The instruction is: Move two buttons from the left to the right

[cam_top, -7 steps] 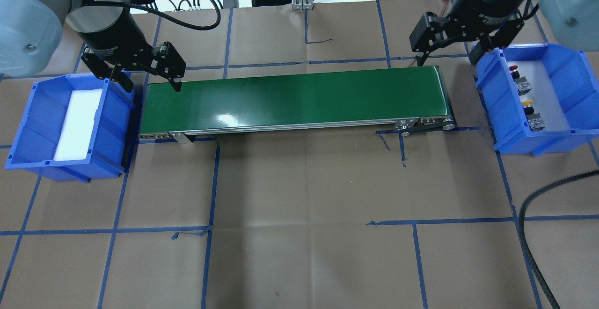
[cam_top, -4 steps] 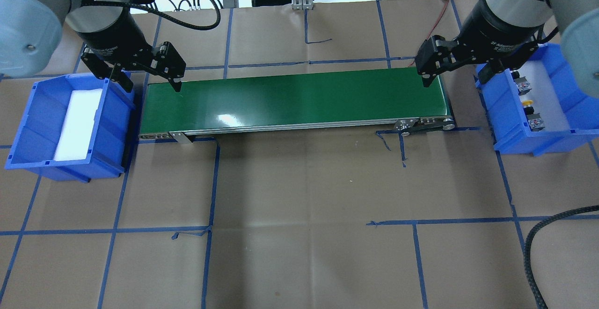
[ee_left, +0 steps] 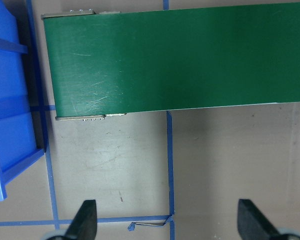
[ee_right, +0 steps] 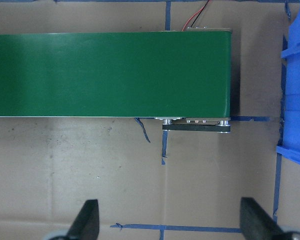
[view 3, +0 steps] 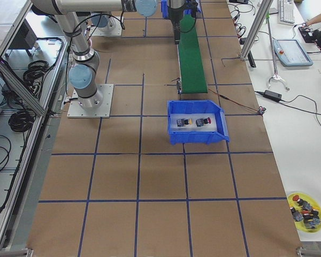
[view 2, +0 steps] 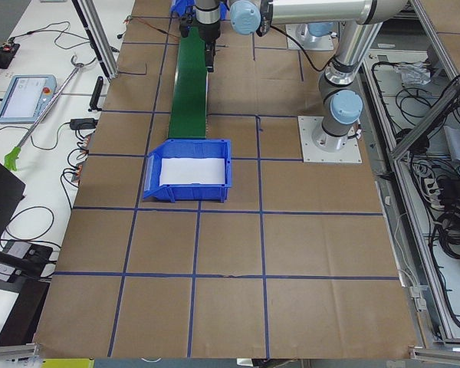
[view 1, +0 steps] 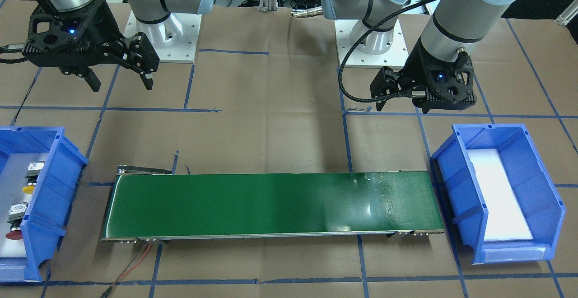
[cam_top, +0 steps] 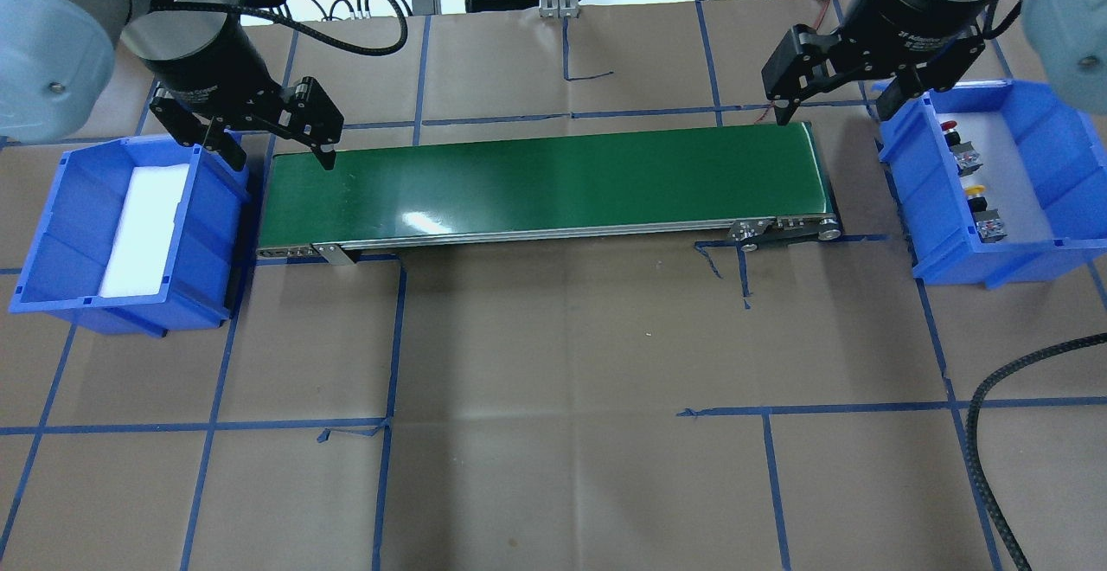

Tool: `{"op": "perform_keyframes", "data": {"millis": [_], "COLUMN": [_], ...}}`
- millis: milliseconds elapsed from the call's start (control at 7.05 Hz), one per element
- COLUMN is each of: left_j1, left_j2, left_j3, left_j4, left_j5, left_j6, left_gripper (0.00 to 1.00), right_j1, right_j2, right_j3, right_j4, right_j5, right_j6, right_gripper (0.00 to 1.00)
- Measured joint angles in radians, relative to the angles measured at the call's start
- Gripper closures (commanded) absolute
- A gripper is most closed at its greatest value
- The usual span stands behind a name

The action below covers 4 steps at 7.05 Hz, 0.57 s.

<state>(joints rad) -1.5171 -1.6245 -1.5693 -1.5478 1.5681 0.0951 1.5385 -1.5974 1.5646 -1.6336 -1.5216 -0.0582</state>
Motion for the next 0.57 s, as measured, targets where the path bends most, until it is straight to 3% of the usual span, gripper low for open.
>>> {"op": "perform_keyframes", "data": {"millis": [567], "left_j1": [0.000], "left_j2": [0.000], "left_j3": [0.000], "left_j4": [0.000], "left_j5": [0.001], "left_j6": [0.000], "left_gripper": [0.00], "right_j1": [0.000], "right_j2": [0.009], "right_j3": [-0.006], "right_j4": [-0.008], "right_j5": [0.003], "right_j6": [-0.003], "right_gripper": [0.00]}}
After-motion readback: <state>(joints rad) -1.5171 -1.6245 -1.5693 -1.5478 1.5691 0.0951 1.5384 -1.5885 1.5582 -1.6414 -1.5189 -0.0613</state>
